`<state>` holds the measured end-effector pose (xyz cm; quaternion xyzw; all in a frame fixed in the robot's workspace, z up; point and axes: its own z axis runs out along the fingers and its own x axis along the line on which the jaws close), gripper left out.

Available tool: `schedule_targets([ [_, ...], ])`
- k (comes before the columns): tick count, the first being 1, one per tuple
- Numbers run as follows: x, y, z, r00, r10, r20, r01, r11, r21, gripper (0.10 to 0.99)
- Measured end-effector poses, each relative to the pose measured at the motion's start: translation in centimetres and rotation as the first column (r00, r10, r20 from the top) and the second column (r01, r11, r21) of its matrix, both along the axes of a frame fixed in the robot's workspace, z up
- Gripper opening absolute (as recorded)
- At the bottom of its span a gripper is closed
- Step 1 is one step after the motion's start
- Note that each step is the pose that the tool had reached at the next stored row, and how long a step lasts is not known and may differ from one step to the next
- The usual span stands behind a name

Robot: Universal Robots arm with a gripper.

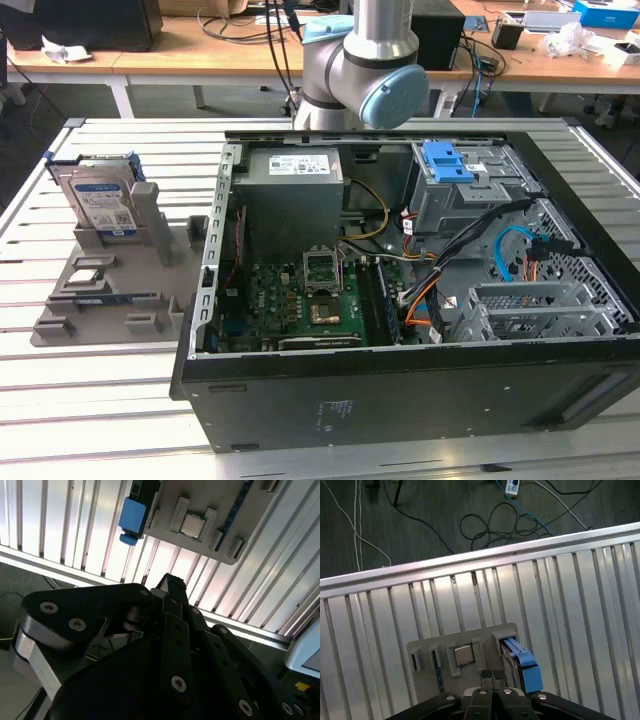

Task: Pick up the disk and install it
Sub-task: 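Pick up the disk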

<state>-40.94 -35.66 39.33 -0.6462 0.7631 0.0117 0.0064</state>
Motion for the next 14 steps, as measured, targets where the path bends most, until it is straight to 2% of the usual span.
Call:
schedule_targets([
  [5,-0.01,0.00,0.01,0.9978,0.066,-0.0002,-0.066,0.9978,-0.004,0.106],
  [10,-0.01,0.00,0.00,0.9913,0.132,-0.0001,-0.132,0.9913,-0.004,0.106],
  [14,-0.01,0.00,0.00,0.9905,0.137,-0.0001,-0.137,0.9905,-0.004,0.106],
])
